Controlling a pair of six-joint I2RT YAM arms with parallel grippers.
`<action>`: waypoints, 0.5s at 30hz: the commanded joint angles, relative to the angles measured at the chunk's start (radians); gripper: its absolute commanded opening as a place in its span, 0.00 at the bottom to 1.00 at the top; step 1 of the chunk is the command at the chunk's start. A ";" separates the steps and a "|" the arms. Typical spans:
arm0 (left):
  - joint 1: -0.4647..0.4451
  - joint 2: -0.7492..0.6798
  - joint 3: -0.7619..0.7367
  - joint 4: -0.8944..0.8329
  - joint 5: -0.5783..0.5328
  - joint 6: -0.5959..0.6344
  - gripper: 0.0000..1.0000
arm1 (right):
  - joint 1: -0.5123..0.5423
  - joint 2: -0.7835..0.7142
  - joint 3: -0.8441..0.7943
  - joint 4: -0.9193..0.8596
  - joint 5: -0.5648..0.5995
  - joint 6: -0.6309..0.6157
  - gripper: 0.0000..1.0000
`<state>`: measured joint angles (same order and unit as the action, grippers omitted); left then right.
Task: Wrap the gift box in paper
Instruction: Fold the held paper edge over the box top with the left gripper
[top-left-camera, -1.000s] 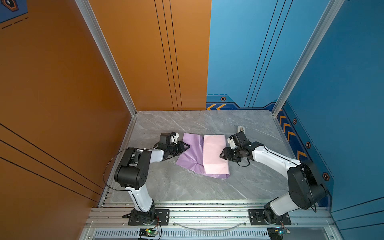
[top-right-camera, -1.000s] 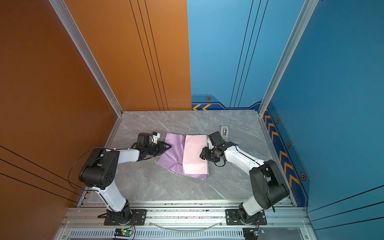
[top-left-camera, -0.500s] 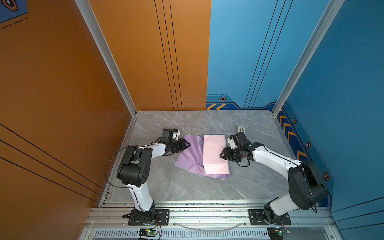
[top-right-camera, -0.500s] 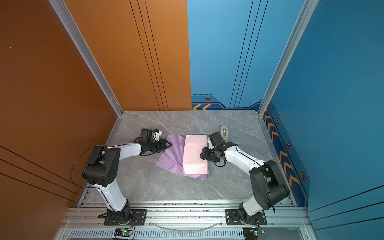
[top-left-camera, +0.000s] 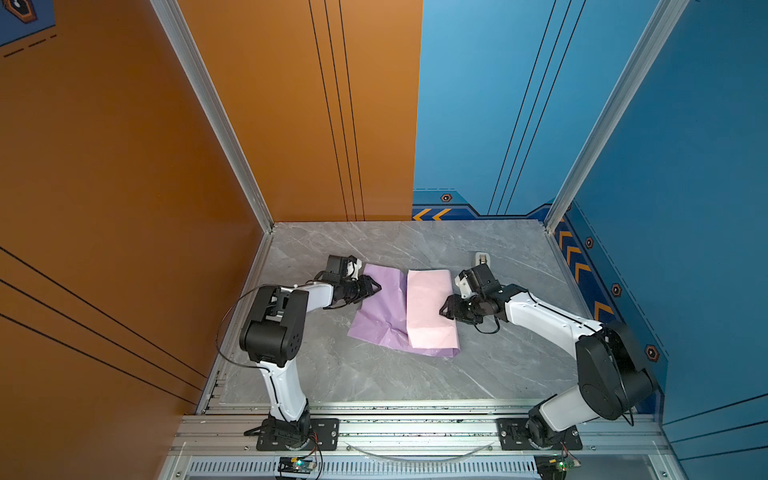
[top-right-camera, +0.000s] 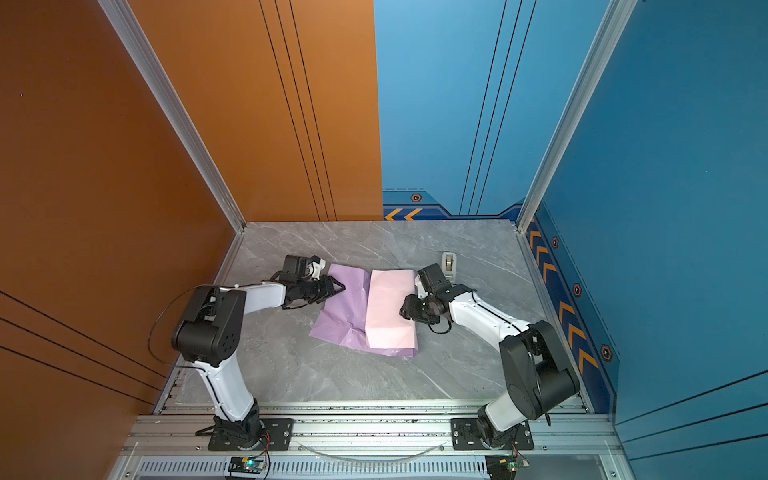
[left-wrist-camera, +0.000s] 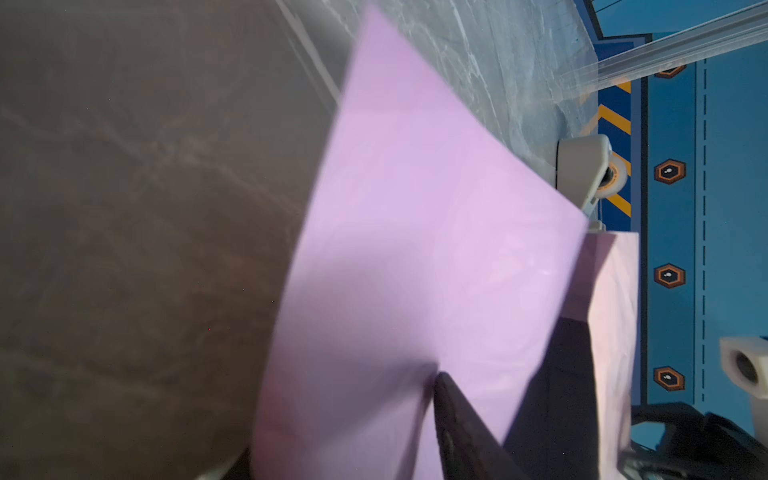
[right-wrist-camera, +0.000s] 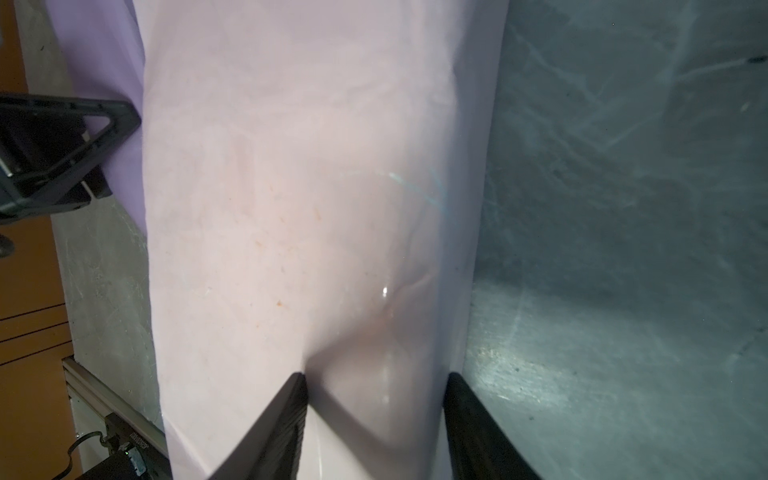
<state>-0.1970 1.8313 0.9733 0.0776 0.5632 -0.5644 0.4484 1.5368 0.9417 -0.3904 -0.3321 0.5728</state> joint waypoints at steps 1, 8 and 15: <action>0.002 -0.092 -0.040 -0.047 0.046 0.028 0.50 | -0.005 -0.006 -0.030 -0.055 0.041 -0.027 0.54; 0.002 -0.211 -0.102 -0.164 0.037 0.045 0.50 | -0.005 -0.012 -0.034 -0.054 0.042 -0.028 0.54; -0.002 -0.273 -0.124 -0.320 -0.023 0.082 0.46 | -0.005 -0.023 -0.039 -0.054 0.045 -0.025 0.54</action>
<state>-0.1970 1.5906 0.8711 -0.1364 0.5751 -0.5159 0.4484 1.5242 0.9318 -0.3882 -0.3313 0.5728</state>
